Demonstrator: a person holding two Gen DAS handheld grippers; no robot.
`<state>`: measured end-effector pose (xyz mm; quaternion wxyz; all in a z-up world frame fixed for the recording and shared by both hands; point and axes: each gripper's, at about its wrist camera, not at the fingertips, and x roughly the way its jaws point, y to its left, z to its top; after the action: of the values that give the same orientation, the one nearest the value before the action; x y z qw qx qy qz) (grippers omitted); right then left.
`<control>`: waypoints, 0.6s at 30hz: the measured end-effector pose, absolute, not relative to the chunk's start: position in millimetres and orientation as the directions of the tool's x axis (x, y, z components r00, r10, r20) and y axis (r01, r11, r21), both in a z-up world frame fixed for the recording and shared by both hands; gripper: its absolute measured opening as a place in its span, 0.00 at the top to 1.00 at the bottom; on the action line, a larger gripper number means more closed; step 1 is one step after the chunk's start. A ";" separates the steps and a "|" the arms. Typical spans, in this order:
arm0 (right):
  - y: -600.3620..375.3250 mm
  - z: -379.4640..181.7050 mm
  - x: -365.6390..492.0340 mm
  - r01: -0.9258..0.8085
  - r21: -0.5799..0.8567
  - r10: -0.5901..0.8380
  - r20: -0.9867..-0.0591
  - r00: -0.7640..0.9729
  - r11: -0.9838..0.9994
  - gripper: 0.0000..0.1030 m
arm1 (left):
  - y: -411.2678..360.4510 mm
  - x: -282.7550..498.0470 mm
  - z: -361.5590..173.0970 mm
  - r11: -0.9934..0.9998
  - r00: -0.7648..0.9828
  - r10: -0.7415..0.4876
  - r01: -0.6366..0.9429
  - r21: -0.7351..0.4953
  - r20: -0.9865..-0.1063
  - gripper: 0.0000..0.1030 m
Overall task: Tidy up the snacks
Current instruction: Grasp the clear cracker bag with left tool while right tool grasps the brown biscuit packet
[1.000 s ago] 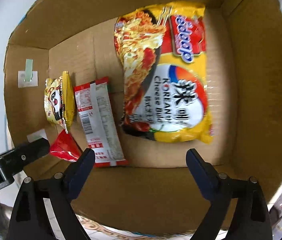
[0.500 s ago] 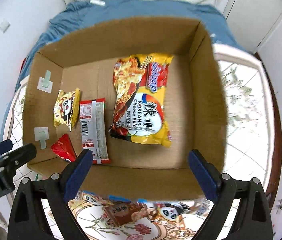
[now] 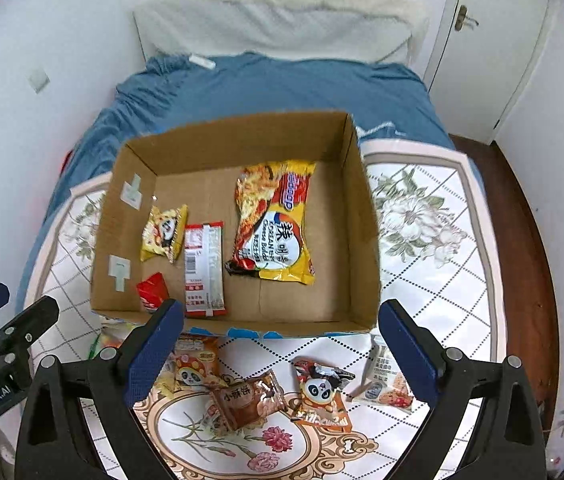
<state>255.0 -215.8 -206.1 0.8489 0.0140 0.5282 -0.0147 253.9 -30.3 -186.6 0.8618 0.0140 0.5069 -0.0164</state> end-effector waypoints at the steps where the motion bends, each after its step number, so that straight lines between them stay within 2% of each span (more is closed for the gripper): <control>1: -216.0 -201.6 251.8 0.040 0.015 -0.004 -0.895 0.446 0.999 0.03 | -30.8 250.5 -181.6 0.999 0.496 -0.015 0.045 0.009 -0.868 0.20; 6: -216.1 -188.4 236.0 0.042 0.054 0.030 -0.894 0.448 0.998 0.03 | -29.3 238.9 -168.8 0.999 0.515 -0.022 0.036 -0.004 -0.857 0.20; 10: -219.5 -211.2 227.3 0.083 0.111 0.073 -0.925 0.373 0.990 0.03 | -25.2 234.2 -183.3 1.000 0.482 -0.014 0.007 -0.013 -0.876 0.20; 14: -228.0 -265.7 218.9 0.195 0.219 0.172 -0.957 0.233 0.956 0.03 | -8.4 239.9 -231.4 0.994 0.348 -0.042 -0.084 -0.076 -0.937 0.20; 18: -236.9 -332.0 207.0 0.343 0.303 0.271 -0.953 0.138 0.889 0.03 | 15.1 255.1 -300.1 0.950 0.157 -0.161 -0.243 -0.196 -0.974 0.20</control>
<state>207.0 -236.9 -332.0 0.7171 0.2342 0.6560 -0.0250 255.1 15.1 -300.1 0.7446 -0.1555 0.6486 0.0275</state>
